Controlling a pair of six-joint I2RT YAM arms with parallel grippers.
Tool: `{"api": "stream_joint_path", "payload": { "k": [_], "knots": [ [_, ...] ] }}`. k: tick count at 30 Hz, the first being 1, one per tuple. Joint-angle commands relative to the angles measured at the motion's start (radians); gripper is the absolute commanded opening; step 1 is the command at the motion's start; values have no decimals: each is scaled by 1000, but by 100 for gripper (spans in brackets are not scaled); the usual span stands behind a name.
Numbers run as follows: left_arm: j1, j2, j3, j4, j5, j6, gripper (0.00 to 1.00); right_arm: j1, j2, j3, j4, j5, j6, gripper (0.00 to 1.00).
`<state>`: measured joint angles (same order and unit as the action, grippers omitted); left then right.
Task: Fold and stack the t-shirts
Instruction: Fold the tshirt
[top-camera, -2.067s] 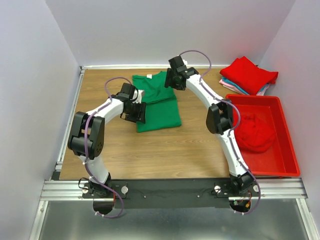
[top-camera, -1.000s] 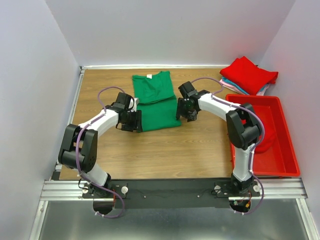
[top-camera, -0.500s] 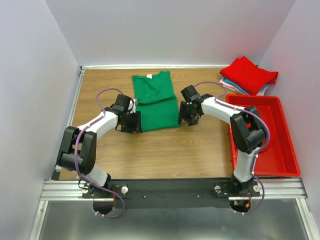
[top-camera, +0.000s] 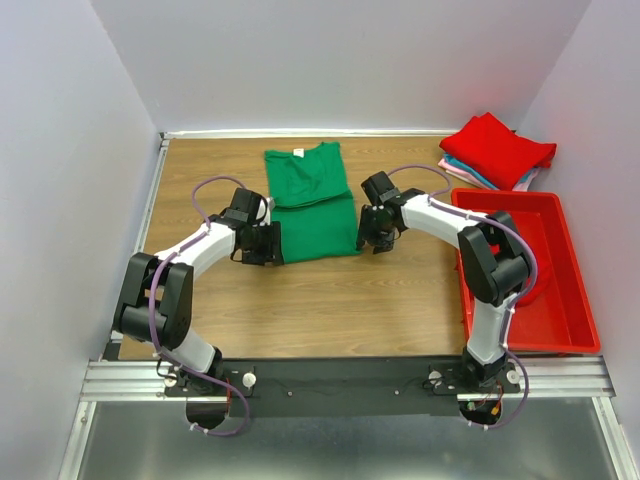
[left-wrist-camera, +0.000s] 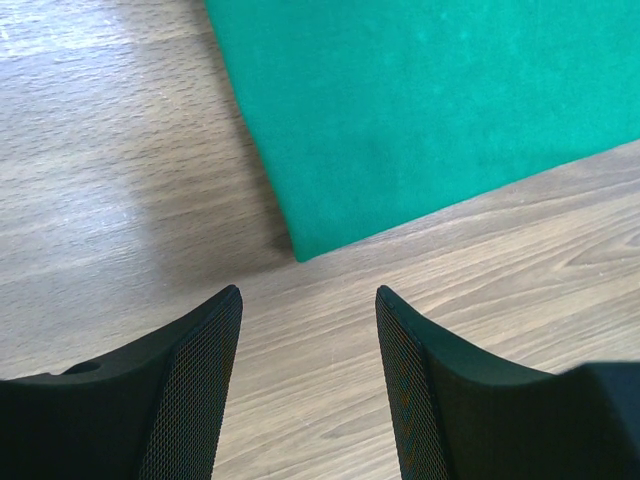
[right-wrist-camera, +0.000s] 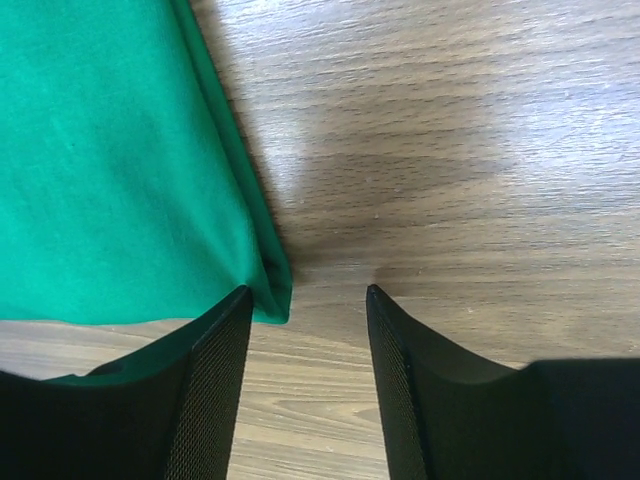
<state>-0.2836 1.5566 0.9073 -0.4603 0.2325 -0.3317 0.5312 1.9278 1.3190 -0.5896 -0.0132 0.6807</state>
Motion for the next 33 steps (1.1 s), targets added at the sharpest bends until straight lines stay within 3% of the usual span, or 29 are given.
{"api": "stream_joint_path", "payload": {
  "k": [1, 18, 25, 33],
  "knots": [
    [-5, -9, 8, 2, -41, -21, 64, 12, 11, -9, 10, -39, 10, 55],
    [-3, 5, -4, 5, -84, -39, 62, 27, 63, -9, 19, -73, -3, 42],
    [-3, 17, -4, 12, -122, -64, 59, 27, 96, -18, 22, -90, -9, 10],
    [-5, 60, 8, 29, -122, -69, 54, 27, 83, -33, 22, -83, -13, 5]
  ]
}}
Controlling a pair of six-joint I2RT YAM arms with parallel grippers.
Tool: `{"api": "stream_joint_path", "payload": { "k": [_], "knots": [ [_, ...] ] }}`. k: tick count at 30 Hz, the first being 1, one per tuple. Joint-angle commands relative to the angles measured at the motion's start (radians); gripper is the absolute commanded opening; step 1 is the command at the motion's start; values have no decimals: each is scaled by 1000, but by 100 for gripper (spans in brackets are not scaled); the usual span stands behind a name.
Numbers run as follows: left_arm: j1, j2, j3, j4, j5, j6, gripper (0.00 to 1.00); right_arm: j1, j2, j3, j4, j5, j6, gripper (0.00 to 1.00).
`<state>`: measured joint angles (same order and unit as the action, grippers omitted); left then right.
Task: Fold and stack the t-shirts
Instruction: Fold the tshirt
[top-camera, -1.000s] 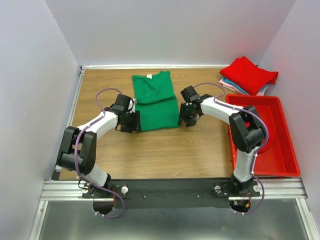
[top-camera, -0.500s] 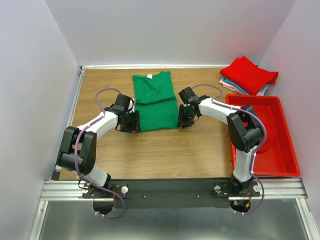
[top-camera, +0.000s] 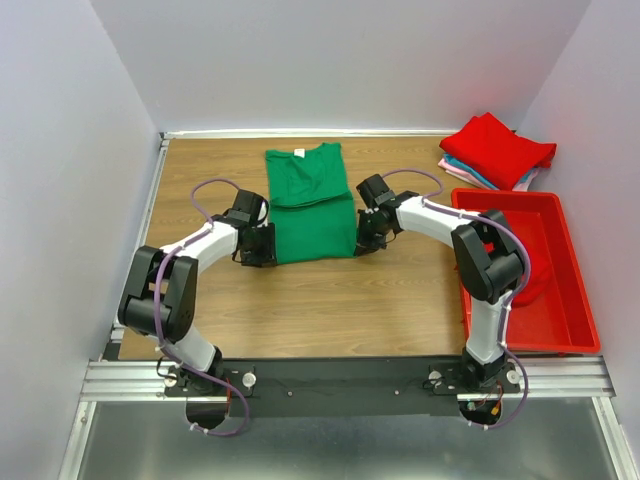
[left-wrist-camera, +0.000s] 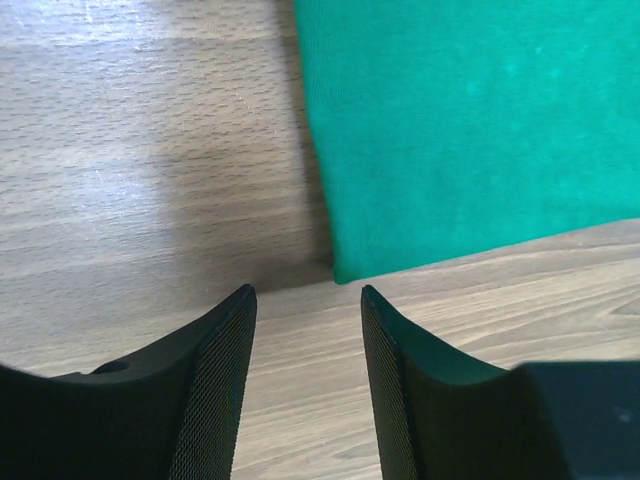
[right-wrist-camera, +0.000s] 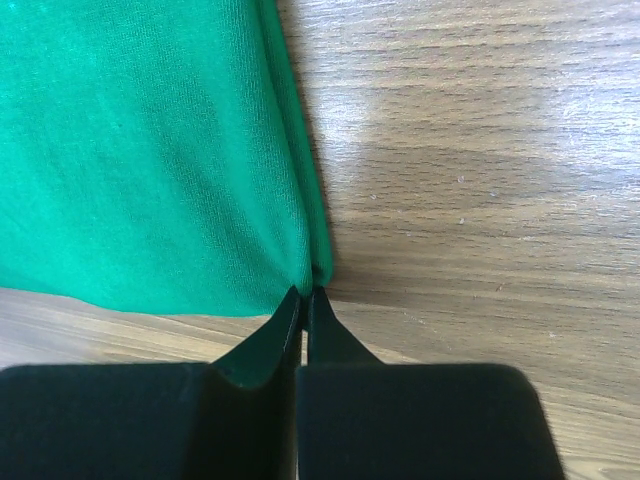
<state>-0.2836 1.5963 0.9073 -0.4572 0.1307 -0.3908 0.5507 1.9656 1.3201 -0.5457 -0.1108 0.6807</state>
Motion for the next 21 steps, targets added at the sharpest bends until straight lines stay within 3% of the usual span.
{"api": "stream_joint_path", "payload": {
  "k": [1, 14, 21],
  "knots": [
    [-5, 27, 10, 32, -16, -7, 53, 8, 47, -35, -22, 16, -13, 5],
    [-8, 76, 7, 69, 55, 9, 48, 8, 39, -33, -23, 19, -21, 3],
    [-25, 83, -59, 89, 93, -6, 28, 8, 27, -35, -23, 28, -26, 2]
  ]
}}
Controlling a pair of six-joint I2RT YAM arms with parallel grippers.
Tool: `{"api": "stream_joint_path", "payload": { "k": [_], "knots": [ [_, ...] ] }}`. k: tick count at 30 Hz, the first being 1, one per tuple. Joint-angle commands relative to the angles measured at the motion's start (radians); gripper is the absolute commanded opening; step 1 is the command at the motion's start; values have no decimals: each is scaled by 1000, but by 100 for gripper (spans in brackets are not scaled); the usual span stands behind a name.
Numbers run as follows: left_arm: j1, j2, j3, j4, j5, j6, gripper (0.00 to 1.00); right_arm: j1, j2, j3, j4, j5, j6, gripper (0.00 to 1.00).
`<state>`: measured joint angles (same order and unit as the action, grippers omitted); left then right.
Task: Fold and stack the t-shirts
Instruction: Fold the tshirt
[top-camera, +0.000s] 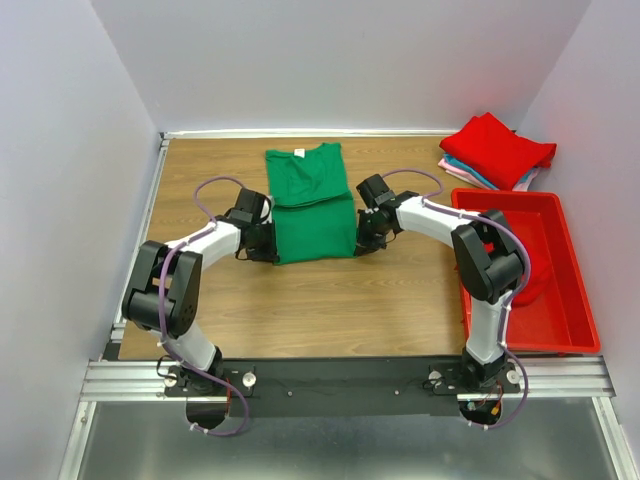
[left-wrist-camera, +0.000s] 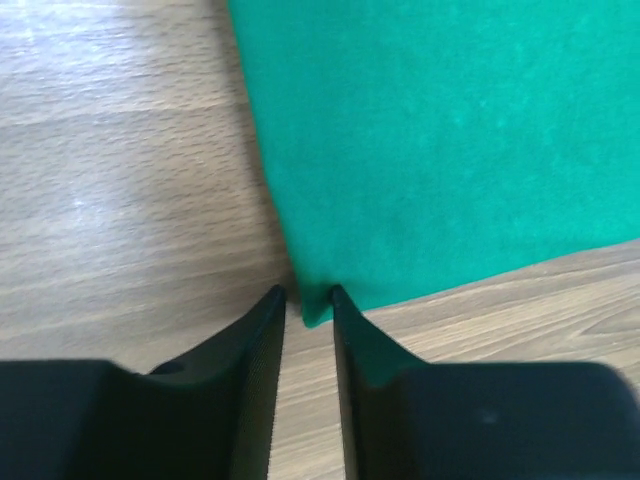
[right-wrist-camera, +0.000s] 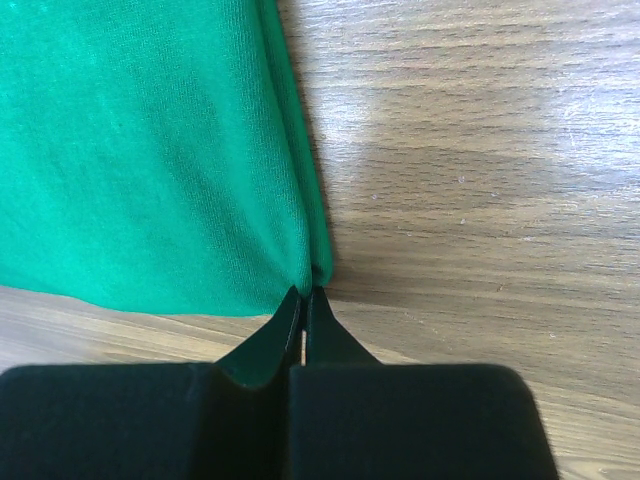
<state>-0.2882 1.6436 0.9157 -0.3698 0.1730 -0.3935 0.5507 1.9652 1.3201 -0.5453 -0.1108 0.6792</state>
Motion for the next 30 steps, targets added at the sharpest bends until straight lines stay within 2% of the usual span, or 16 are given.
{"api": "stream_joint_path", "payload": {
  "k": [1, 6, 11, 19, 30],
  "knots": [
    [-25, 36, -86, 20, 62, -7, 25, 8, 29, -33, -24, 26, -26, 2],
    [-60, 45, -87, 26, 80, -8, 0, 8, 18, -25, -25, 33, -29, 2],
    [-63, -16, -48, -20, 39, 2, 0, 8, -64, -16, -36, 57, -41, 1],
    [-63, -151, 25, -122, 49, -15, 0, 8, -218, -67, -96, 146, -38, 1],
    [-83, -381, -32, -190, 129, -51, 0, 20, -460, -134, -188, 169, -17, 1]
  ]
}}
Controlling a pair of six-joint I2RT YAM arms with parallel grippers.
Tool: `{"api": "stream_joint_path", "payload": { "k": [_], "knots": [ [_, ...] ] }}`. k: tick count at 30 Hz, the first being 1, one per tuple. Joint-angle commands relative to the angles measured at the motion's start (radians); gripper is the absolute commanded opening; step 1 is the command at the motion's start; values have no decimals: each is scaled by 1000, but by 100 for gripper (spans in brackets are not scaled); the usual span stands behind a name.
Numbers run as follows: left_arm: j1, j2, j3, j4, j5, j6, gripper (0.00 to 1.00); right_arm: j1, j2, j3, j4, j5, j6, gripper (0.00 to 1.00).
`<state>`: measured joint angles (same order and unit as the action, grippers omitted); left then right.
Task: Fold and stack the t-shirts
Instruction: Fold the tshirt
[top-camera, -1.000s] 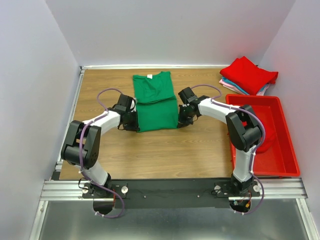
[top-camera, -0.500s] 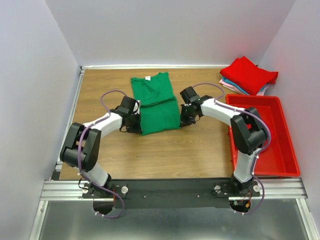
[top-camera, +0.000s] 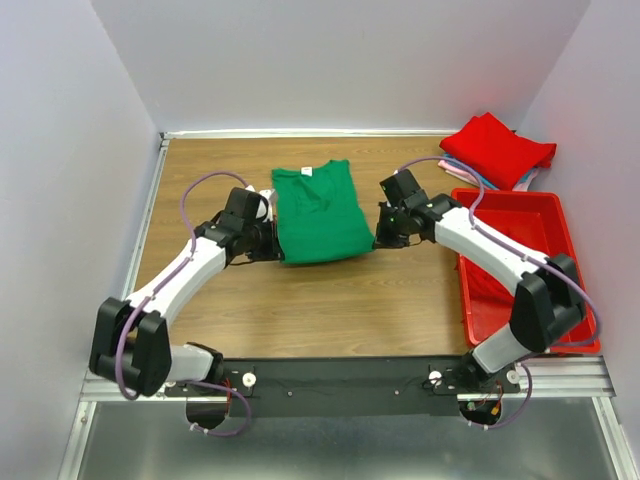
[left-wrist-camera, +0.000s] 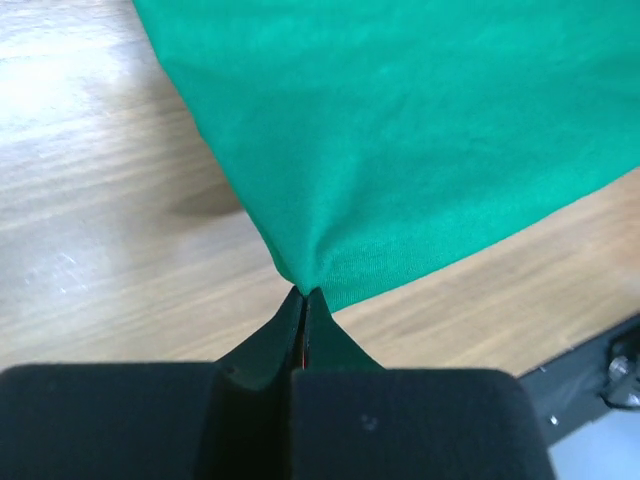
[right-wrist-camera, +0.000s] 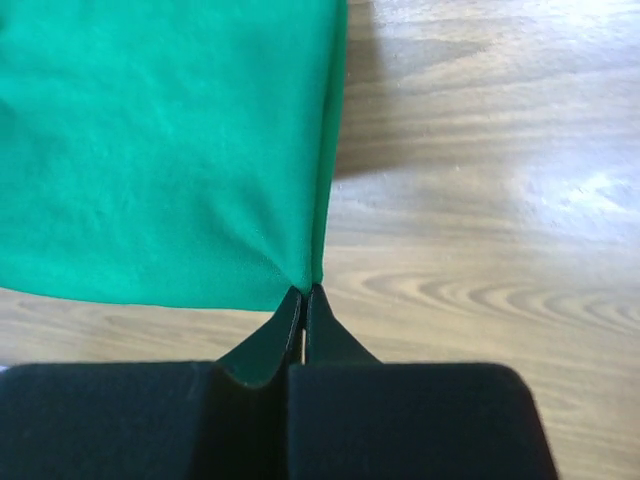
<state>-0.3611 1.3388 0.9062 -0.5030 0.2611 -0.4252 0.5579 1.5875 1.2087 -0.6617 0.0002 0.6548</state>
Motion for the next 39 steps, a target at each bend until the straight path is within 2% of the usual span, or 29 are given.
{"api": "stream_joint_path", "payload": {
  "k": [1, 9, 13, 19, 29, 39],
  "knots": [
    [-15, -95, -27, -66, 46, -24, 0, 16, -99, -27, -79, 64, 8, 1],
    [-88, -243, -24, -109, 75, -67, 0, 83, -270, -63, -171, 121, 55, 1],
    [-130, -311, -21, -149, 78, -115, 0, 170, -325, -38, -269, 181, 114, 1],
    [-148, -398, -16, -175, 86, -164, 0, 221, -379, 6, -331, 227, 203, 1],
    [-148, -371, -53, -148, 63, -165, 0, 220, -305, 90, -314, 334, 253, 1],
    [-131, -238, -10, -124, 32, -144, 0, 221, -179, 189, -294, 446, 270, 1]
  ]
}}
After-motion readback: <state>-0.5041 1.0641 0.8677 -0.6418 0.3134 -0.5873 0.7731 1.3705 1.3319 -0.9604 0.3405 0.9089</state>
